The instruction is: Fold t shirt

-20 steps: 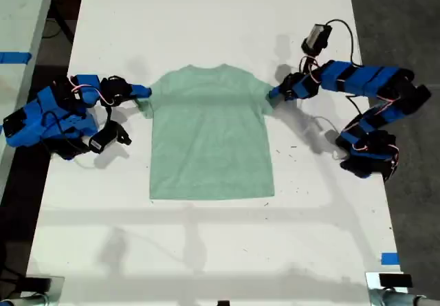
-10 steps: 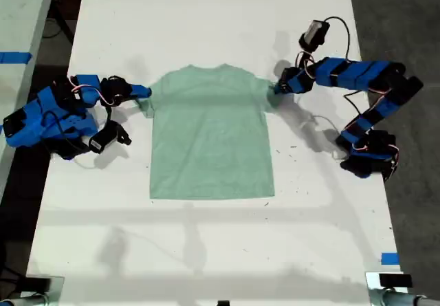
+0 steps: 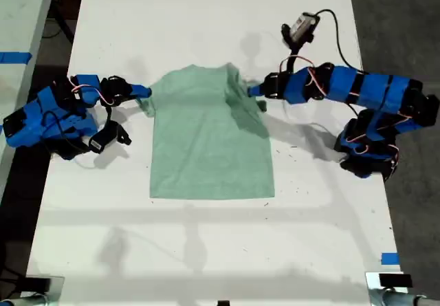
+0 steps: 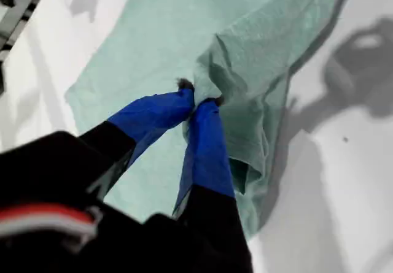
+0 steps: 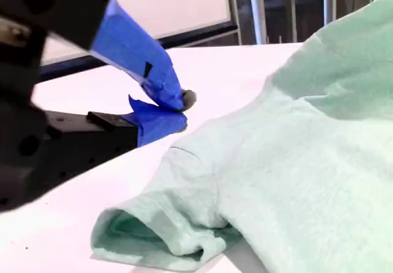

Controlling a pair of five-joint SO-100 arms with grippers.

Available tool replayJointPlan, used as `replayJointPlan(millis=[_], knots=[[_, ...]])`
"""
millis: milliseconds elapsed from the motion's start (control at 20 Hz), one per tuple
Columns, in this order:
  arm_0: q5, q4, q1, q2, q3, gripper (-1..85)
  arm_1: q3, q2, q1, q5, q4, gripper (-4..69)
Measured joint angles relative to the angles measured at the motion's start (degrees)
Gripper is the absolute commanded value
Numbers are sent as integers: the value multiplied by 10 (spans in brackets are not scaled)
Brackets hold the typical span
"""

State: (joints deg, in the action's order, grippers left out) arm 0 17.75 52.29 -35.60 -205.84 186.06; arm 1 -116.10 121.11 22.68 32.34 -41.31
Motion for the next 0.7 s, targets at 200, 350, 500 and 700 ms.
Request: replayJointPlan(millis=[200,350,500,700], knots=[[0,0,0,0,0,-4,92,-185,-99,0,44,133],[0,0,0,0,0,-4,258,-370,-140,15,-39,234],[0,0,0,0,0,-4,350,-367,-147,32,-156,225],[0,0,0,0,0,-4,195,-150,-96,32,-166,1]])
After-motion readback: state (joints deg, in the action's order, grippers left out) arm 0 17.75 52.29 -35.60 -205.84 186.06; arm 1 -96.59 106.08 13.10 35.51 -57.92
